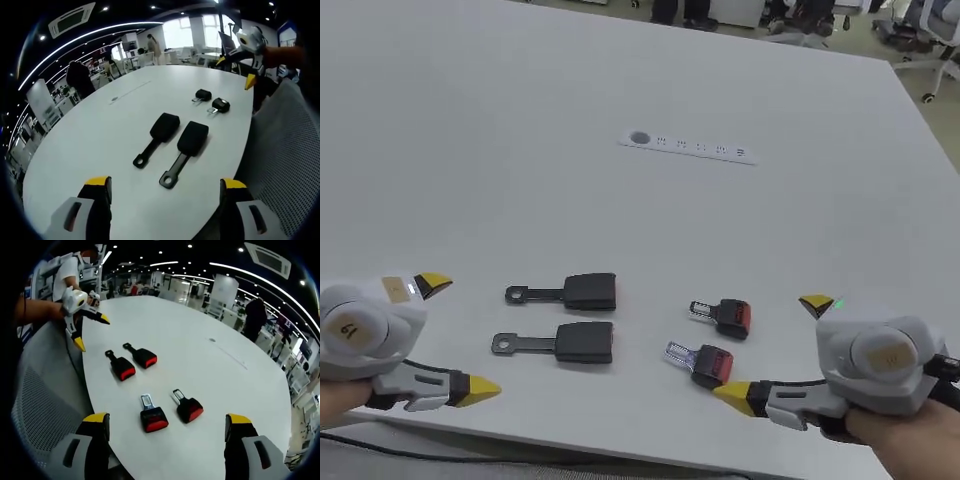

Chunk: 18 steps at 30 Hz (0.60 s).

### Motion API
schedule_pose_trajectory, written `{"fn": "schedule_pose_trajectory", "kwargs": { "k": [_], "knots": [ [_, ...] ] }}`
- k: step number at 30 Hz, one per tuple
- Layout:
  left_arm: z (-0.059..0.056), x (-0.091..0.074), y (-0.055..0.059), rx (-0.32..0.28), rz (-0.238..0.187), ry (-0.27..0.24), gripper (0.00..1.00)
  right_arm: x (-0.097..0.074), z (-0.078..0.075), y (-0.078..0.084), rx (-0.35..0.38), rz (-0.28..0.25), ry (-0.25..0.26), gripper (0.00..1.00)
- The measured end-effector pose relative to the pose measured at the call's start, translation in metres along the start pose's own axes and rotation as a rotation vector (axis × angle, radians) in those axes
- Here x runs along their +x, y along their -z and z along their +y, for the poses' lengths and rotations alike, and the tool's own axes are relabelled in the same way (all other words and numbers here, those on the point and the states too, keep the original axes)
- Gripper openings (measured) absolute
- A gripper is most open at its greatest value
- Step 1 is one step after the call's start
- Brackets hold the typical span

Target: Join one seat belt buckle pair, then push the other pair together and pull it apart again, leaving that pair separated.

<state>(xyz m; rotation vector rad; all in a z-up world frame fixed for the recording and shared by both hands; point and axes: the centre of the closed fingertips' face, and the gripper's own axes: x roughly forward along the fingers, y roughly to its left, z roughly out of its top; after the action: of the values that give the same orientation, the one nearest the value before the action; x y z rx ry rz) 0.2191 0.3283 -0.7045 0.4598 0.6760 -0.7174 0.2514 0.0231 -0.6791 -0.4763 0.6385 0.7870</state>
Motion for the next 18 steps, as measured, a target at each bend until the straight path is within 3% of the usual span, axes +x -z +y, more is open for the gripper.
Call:
{"fn": "schedule_pose_trajectory", "kwargs": {
  "k": [12, 18],
  "knots": [
    [-0.0031, -0.0008, -0.0016, -0.007, 0.008, 0.004, 0.9, -0.0021, -0.0017, 0.0029, 0.004, 0.008, 0.007, 0.97],
    [-0.0062, -0.0007, -0.0007, 0.001, 0.014, 0.016, 0.9, -0.0005, 0.0041, 0.0055, -0.031, 0.028, 0.0, 0.96]
  ]
}}
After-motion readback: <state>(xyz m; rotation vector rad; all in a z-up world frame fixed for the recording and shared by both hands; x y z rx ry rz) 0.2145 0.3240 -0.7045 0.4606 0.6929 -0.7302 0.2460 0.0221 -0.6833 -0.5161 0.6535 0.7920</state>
